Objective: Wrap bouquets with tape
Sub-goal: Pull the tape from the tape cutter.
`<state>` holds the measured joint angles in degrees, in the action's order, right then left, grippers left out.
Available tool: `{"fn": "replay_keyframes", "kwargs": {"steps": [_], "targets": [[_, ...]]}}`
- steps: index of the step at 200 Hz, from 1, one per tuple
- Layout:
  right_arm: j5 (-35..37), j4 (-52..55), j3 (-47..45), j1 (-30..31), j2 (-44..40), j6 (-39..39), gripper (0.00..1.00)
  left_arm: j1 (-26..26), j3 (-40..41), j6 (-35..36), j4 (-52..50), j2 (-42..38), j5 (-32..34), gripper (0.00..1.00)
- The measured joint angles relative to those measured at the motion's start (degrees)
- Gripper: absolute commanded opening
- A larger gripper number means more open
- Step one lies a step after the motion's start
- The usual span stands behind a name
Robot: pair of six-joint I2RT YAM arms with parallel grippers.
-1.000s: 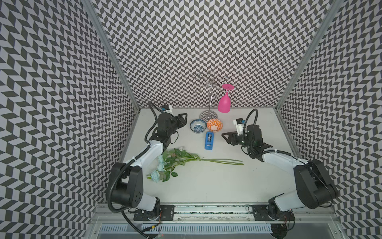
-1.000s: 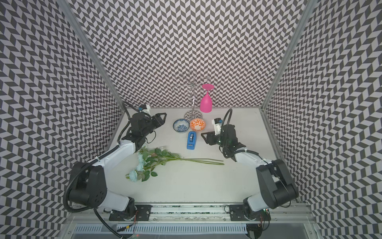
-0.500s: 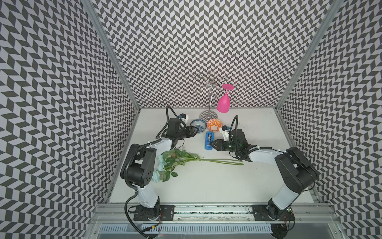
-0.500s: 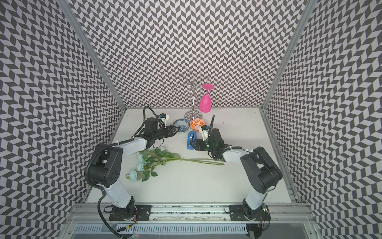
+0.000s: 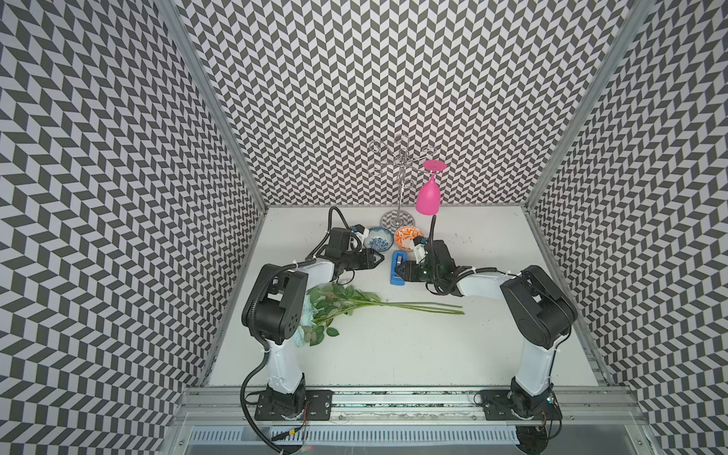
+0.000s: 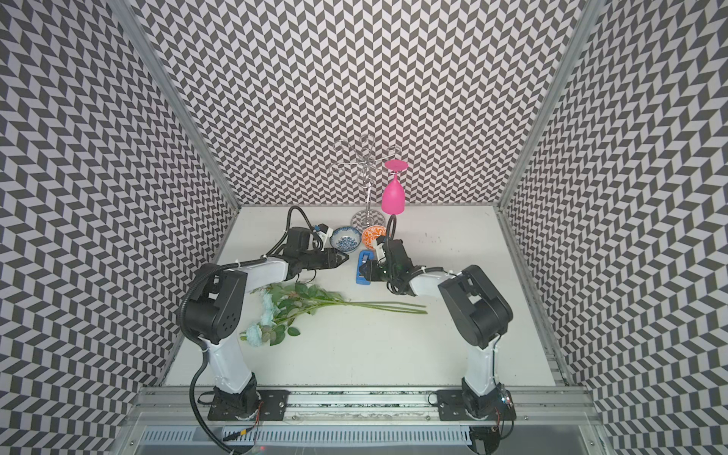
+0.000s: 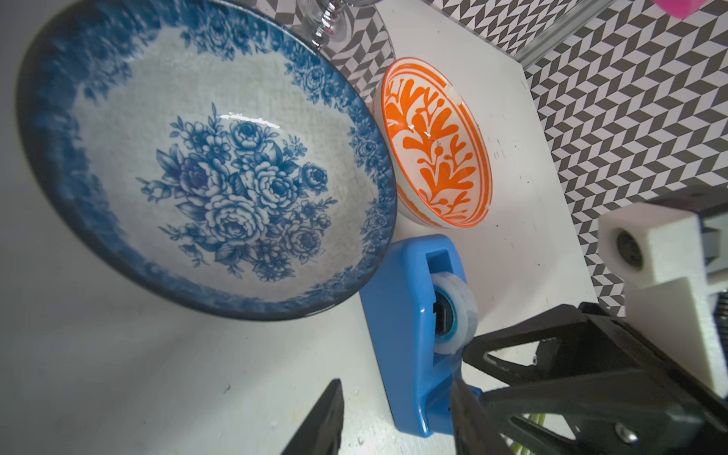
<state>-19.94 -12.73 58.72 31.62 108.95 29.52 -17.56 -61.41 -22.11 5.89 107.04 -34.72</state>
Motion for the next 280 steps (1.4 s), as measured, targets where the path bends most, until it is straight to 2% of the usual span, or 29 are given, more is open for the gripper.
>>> {"fn": "replay_keyframes", "kwargs": {"steps": [14, 94, 163, 208, 280], "targets": [[0.0, 0.3, 0.3, 0.3, 0.3, -0.1, 0.37, 0.0, -0.4, 0.3, -0.2, 0.0, 0.1, 0.48], [3.5, 4.5, 4.6, 2.0, 2.1, -1.5, 0.33, 0.0, -0.6, 1.4, -1.3, 0.0, 0.1, 0.46], [5.7, 5.7, 4.9, 2.5, 2.2, -1.5, 0.12, 0.0, -1.2, 1.5, -2.3, 0.9, 0.1, 0.46], [6.7, 5.6, 4.4, 2.9, 1.5, -1.4, 0.02, 0.0, -1.5, 1.6, -3.1, 1.0, 0.1, 0.47], [6.4, 6.0, 3.3, 3.0, -2.3, -1.4, 0.0, 0.0, -1.5, 1.7, -3.9, 0.8, 0.4, 0.48]]}}
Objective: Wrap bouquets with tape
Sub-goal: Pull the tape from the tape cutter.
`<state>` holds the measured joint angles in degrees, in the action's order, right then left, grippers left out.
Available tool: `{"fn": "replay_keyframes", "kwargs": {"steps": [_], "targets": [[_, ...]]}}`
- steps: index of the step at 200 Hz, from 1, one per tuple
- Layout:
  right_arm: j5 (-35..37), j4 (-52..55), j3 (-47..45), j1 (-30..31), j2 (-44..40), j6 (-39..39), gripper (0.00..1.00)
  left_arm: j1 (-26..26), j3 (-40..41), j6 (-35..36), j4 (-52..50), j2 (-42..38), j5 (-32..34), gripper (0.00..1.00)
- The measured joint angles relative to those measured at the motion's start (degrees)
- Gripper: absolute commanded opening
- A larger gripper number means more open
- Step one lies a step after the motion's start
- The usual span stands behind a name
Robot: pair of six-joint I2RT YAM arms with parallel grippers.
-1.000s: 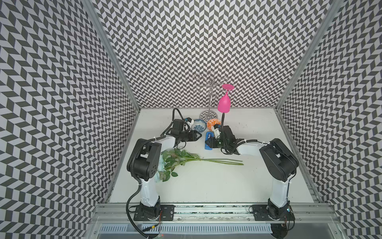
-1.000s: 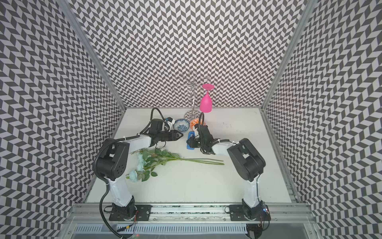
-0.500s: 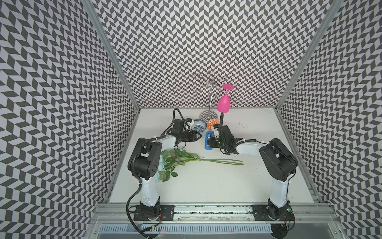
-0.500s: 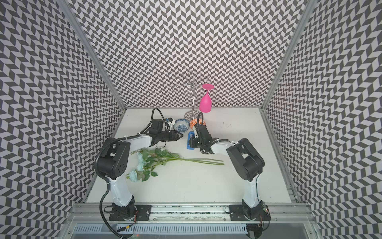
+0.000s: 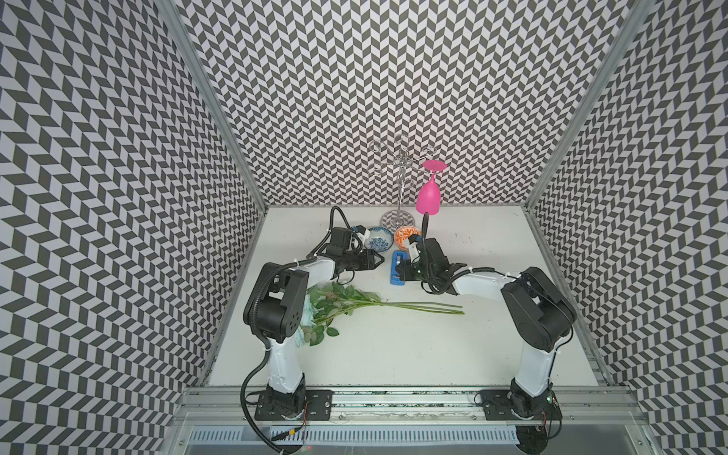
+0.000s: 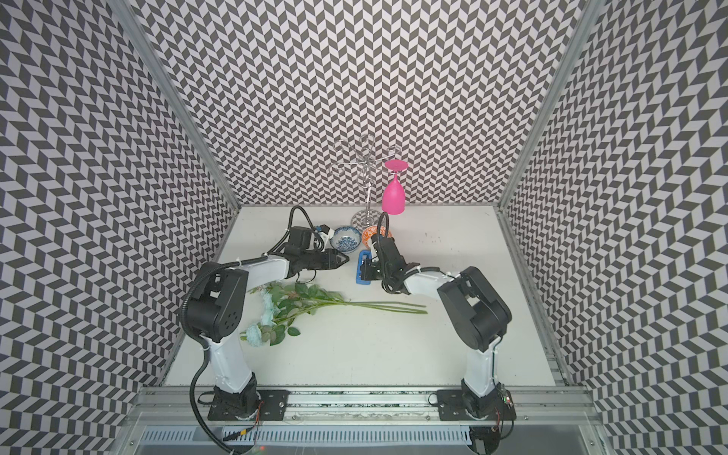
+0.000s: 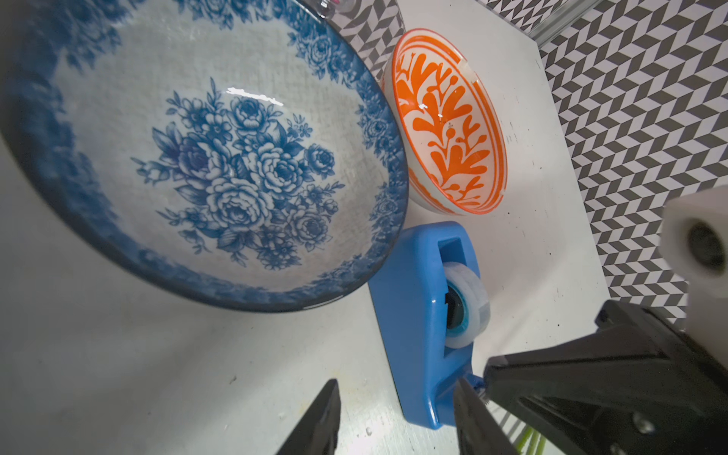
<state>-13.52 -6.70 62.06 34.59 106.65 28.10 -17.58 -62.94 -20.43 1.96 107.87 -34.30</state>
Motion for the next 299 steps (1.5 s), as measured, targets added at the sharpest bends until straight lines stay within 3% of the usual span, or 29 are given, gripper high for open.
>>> {"fn": "replay_keyframes", "kwargs": {"steps": [88, 128, 171, 226, 258, 299], "targets": [[-4.7, -2.6, -6.3, 0.3, -5.8, 2.2, 0.0, 0.9, 0.5, -0.8, 0.2, -6.5, 3.9, 0.48], [-6.0, -4.8, -10.8, 1.5, -10.6, 3.7, 0.0, 0.5, 2.4, -3.2, 0.7, -12.5, 11.4, 0.55], [-6.8, -7.0, -15.2, 4.0, -13.0, 5.4, 0.0, 0.3, 2.1, -3.6, 0.7, -18.9, 18.6, 0.57], [-7.4, -9.7, -17.6, 5.0, -13.0, 7.0, 0.0, -0.8, 0.2, 1.2, -1.7, -25.0, 23.6, 0.6], [-7.6, -10.6, -19.1, 7.1, -13.7, 7.1, 0.0, -1.2, 4.8, 2.8, 5.0, -31.7, 25.0, 0.61], [-7.2, -12.3, -21.2, 8.4, -13.7, 8.2, 0.0, -1.2, 10.3, 2.7, 7.7, -31.6, 27.3, 0.6]]}}
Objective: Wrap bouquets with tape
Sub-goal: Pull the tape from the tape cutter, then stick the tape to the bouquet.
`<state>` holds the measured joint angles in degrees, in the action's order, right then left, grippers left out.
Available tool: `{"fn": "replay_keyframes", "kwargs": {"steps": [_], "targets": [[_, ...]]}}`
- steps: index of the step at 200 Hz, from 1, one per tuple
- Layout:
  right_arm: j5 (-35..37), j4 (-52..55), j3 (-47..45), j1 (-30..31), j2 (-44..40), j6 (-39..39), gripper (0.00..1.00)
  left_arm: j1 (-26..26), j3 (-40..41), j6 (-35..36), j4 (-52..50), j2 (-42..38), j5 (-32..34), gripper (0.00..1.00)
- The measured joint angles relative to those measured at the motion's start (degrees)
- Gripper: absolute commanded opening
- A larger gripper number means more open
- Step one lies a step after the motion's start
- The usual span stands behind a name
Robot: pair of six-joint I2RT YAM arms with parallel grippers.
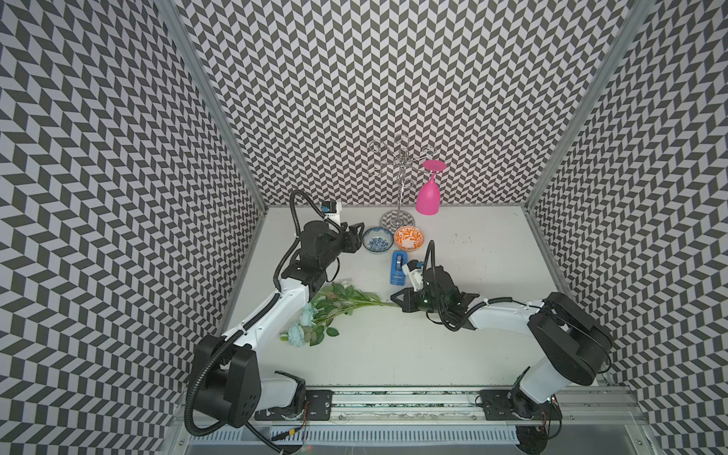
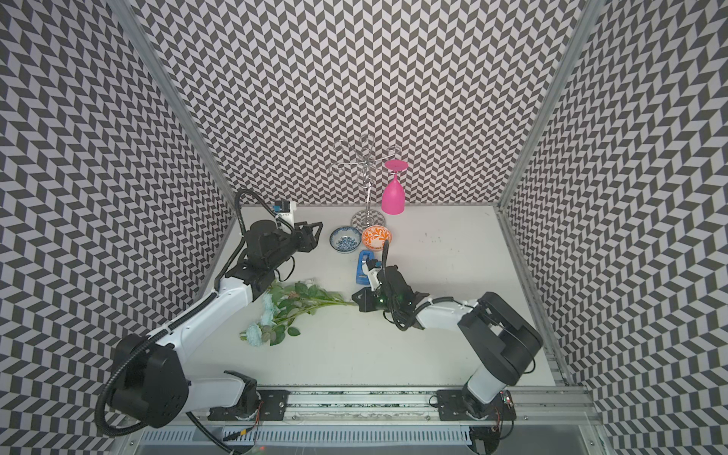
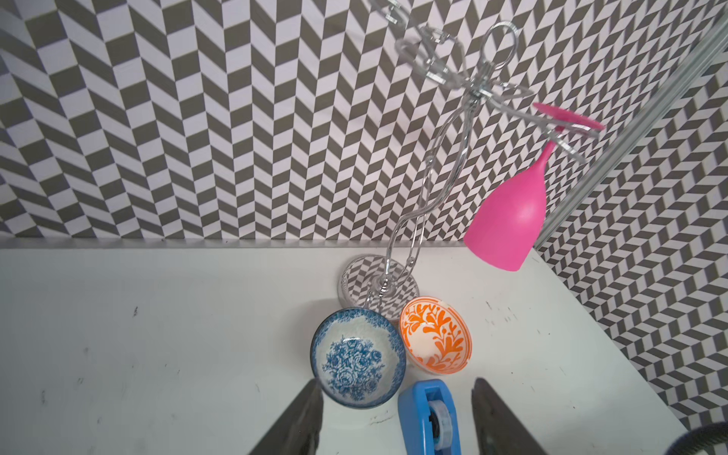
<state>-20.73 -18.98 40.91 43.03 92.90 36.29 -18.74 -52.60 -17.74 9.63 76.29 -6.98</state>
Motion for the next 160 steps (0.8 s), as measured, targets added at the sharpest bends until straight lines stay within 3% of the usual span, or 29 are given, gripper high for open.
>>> {"fn": "replay_keyframes", "kwargs": {"steps": [84, 139, 160], "targets": [[3.6, -2.7, -5.4, 3.7, -3.0, 4.9, 0.0, 0.0, 6.8, -0.8, 3.3, -0.1, 3.1, 0.6], [3.5, -2.8, -5.0, 4.4, -0.4, 5.3, 0.04, 0.0, 7.3, 0.2, 4.5, -0.8, 4.0, 0.59], [3.3, -2.5, -4.7, 4.4, 1.1, 5.4, 0.1, 0.0, 8.1, 0.4, 4.9, -1.0, 4.3, 0.59]]}}
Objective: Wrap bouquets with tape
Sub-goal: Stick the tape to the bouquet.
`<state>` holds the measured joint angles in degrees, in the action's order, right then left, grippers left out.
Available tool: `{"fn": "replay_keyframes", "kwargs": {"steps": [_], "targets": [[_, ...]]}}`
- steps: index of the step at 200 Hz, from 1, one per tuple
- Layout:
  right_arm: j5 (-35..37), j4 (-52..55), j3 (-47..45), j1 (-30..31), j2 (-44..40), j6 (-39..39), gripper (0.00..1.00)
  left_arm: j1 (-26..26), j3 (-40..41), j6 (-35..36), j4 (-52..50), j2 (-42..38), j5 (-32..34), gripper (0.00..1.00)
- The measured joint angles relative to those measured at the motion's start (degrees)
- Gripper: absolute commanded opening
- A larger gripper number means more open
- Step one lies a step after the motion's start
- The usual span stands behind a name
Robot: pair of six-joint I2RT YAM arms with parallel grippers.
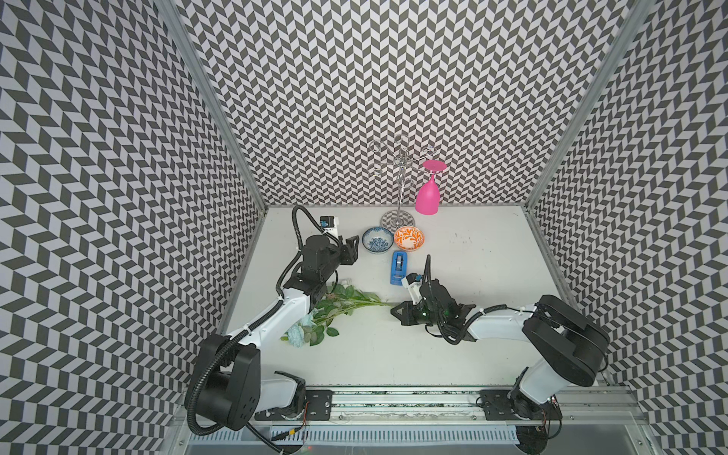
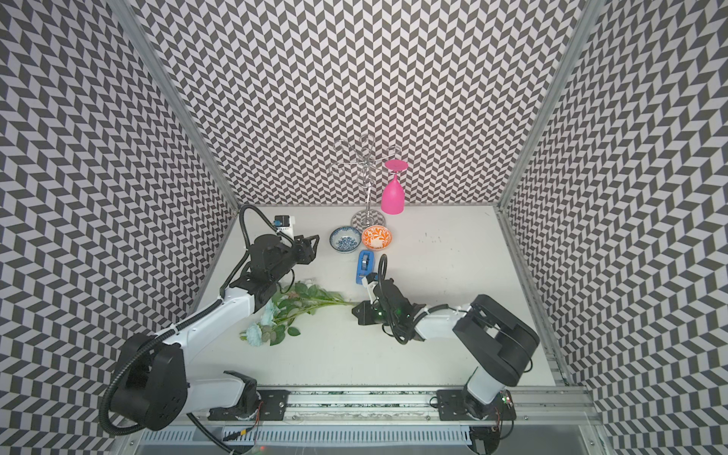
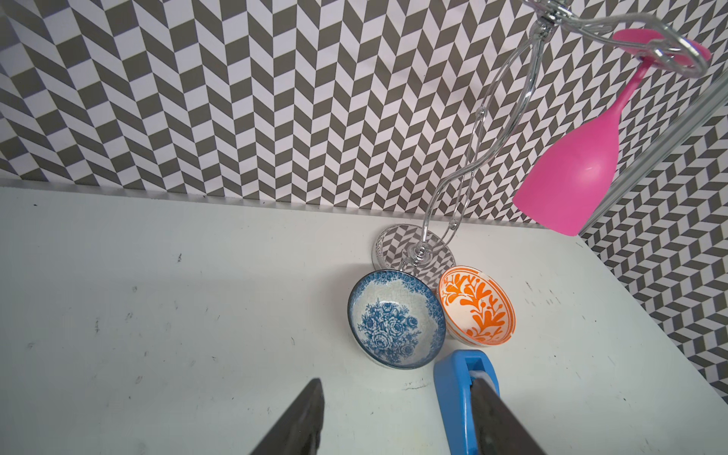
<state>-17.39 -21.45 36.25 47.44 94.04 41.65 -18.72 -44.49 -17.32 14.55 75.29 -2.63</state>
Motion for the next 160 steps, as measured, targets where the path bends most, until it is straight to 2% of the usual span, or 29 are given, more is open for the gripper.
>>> {"fn": "replay_keyframes", "kwargs": {"steps": [32, 58, 84, 129, 160], "targets": [[-0.9, 2.7, 1.0, 0.4, 1.3, 0.0, 0.3, 0.0, 0.8, 0.8, 0.0, 0.0, 0.5, 0.59], [-1.4, 7.1, 1.7, 1.1, 1.1, -0.7, 0.37, 0.0, 0.9, 1.2, 0.0, 0.0, 1.0, 0.6], [-2.1, 15.4, 2.5, 1.2, -1.9, -2.7, 0.48, 0.0, 0.9, 1.4, 0.0, 0.0, 1.5, 0.57], [-3.3, 28.7, 6.3, 1.2, -11.1, -8.3, 0.54, 0.0, 0.9, 1.4, 0.0, 0.0, 1.6, 0.57], [1.7, 36.8, 11.5, -1.3, -15.0, -16.0, 0.57, 0.0, 1.0, 1.4, 0.0, -0.3, 2.1, 0.57]]}}
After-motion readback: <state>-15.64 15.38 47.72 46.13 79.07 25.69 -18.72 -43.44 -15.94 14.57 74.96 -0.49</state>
